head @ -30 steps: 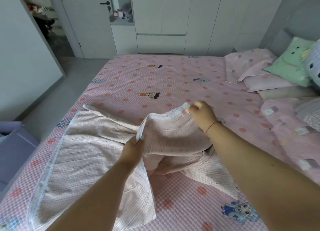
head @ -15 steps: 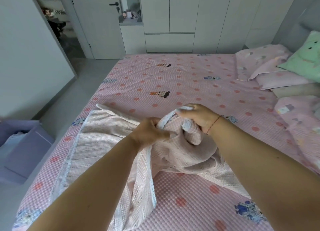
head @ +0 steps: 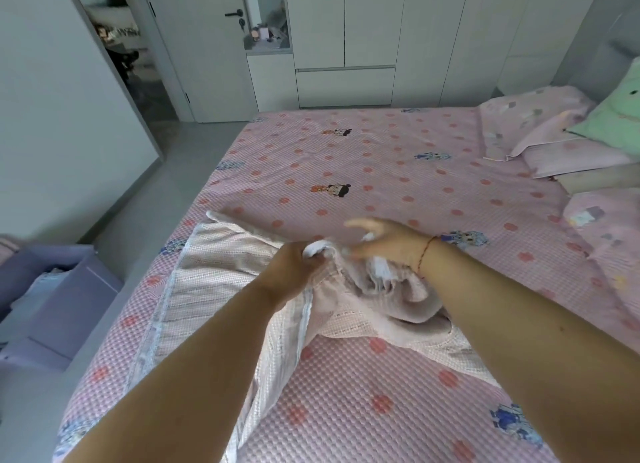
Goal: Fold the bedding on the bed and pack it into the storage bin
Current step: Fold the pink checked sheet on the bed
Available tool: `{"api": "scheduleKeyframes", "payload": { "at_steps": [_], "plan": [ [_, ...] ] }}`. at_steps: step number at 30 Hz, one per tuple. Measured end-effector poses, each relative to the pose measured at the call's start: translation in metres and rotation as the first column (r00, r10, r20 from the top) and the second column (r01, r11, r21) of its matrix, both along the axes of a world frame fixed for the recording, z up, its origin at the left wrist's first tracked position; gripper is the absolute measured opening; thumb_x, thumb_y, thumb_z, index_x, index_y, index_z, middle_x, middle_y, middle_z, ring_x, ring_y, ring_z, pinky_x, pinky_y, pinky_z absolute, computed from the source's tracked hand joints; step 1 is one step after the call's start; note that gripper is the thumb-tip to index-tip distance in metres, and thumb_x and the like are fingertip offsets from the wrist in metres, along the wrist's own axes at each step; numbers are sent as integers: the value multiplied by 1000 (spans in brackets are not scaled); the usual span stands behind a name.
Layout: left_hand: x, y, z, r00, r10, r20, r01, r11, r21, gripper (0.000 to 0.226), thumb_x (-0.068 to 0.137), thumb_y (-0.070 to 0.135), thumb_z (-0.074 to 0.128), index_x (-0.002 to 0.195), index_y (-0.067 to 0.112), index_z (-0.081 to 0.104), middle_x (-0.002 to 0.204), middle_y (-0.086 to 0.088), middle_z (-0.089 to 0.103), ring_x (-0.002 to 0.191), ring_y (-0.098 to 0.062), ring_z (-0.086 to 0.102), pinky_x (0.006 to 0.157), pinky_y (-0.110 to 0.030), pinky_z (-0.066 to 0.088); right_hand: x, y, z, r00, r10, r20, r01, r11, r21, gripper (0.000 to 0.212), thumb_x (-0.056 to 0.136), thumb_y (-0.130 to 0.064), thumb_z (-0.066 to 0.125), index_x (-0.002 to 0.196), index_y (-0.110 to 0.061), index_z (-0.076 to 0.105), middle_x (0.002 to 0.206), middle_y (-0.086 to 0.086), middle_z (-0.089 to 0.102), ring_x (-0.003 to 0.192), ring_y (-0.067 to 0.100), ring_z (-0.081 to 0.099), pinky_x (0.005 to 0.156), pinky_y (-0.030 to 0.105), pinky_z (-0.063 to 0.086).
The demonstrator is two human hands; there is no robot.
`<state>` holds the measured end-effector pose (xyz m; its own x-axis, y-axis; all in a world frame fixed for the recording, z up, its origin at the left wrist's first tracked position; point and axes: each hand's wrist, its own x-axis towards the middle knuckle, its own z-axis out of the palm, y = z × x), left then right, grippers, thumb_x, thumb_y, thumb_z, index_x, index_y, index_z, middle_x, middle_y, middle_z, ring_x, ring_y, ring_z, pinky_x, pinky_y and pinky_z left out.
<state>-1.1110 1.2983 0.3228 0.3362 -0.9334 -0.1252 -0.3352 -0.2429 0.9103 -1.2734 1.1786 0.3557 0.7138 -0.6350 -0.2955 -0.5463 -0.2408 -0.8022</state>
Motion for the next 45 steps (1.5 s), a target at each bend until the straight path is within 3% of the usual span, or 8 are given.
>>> {"api": "scheduleKeyframes", "payload": {
  "at_steps": [5,9,14,17,29,37,41,45],
  "plan": [
    [5,-3,7,995,-97,35,98,995,-27,21,82,9,66,74,-7,55,64,-6,46,57,-12,38,54,-26,30,11,14,-4,1000,-22,-7,22,1000,15,56,71,-37,80,120,-16,63,120,-5,62,115,19,57,97,33,44],
    [19,9,-4,952,-127,277,112,991,68,19,77,21,77,66,17,63,56,9,54,46,0,43,48,-16,35,4,17,9,956,-226,188,208,972,113,42,77,-17,75,116,-8,61,124,5,59,119,23,52,98,30,39],
    [44,35,-25,892,-78,445,13,989,148,16,83,22,68,71,21,58,60,9,54,54,-6,48,47,-18,32,-9,11,16,859,-357,367,324,934,152,16,71,-5,69,66,-11,55,66,4,58,69,21,58,63,20,44],
    [65,47,-31,906,-102,412,39,987,159,35,86,26,70,60,20,47,56,8,43,52,-7,37,46,-18,26,-20,4,17,792,-454,407,409,891,198,5,74,-4,66,77,-8,64,77,9,64,77,23,62,73,28,47],
    [84,67,-31,931,40,363,-32,999,-27,41,96,37,55,61,17,43,54,7,42,51,-11,38,54,-30,30,-13,-3,24,854,-343,391,184,902,390,80,23,-54,92,91,-15,75,107,10,72,106,25,65,103,41,42],
    [77,85,-77,817,-21,576,-49,993,106,26,84,35,70,77,22,49,71,9,54,70,-16,55,59,-28,34,5,-11,26,846,-333,416,114,876,469,68,33,-41,95,92,-13,74,104,11,72,99,25,67,96,40,48],
    [106,93,-82,808,25,589,-157,972,173,29,94,35,59,72,18,52,62,7,51,66,-21,53,56,-29,30,5,-11,32,813,-391,432,93,819,566,22,77,-29,70,87,-10,74,92,9,74,84,21,70,73,29,58],
    [104,90,-78,854,107,509,-170,982,78,17,97,30,54,89,15,57,72,4,60,69,-20,57,54,-26,35,17,-10,33,749,-540,384,196,735,649,32,88,-36,59,99,-8,66,96,10,71,84,21,70,70,32,59]
  ]
}}
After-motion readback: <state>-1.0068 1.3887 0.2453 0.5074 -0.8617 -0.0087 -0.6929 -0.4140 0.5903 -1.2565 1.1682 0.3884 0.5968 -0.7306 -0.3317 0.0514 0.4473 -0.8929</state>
